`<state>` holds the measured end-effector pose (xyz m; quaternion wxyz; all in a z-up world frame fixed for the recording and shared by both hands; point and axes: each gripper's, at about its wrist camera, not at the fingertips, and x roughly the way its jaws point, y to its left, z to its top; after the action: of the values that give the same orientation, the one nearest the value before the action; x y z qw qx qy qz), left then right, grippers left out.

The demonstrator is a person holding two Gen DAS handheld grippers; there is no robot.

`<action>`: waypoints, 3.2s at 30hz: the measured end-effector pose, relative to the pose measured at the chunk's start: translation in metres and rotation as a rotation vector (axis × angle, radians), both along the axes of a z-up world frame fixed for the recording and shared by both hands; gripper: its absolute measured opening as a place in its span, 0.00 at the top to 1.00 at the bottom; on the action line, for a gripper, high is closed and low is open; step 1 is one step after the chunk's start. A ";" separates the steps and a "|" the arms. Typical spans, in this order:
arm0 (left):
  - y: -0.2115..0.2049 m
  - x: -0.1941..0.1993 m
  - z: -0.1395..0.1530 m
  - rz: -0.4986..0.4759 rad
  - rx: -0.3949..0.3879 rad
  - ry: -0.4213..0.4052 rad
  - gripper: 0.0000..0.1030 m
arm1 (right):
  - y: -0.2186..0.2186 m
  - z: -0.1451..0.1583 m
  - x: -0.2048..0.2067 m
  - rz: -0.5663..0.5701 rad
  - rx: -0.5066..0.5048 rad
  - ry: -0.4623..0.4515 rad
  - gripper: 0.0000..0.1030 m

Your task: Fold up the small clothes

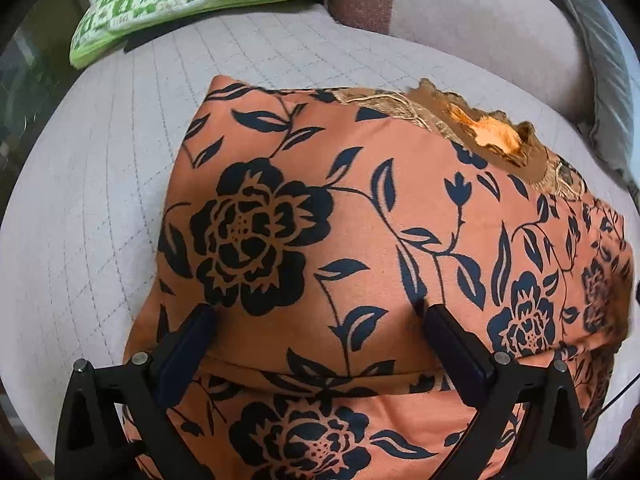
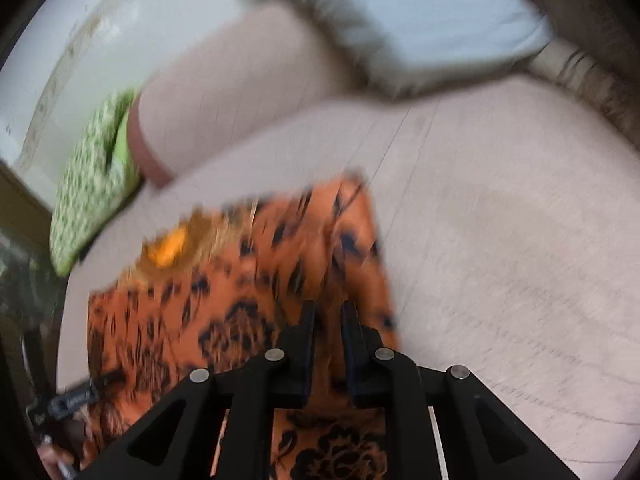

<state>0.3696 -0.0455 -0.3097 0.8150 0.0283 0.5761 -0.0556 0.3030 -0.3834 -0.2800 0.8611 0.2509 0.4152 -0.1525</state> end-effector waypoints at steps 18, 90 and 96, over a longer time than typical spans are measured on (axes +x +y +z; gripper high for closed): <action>-0.011 -0.006 -0.010 -0.050 0.053 -0.059 0.00 | 0.034 -0.016 0.031 0.170 0.019 0.028 0.87; -0.027 -0.015 0.002 -0.077 0.163 -0.161 0.00 | -0.012 -0.037 0.039 0.082 0.141 -0.029 0.87; -0.030 -0.011 -0.008 -0.067 0.144 -0.135 0.00 | -0.035 -0.051 0.043 0.054 0.259 -0.079 0.87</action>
<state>0.3582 -0.0751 -0.3177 0.8454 0.1100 0.5212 -0.0392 0.3462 -0.4180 -0.3314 0.8409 0.3544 0.4040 -0.0642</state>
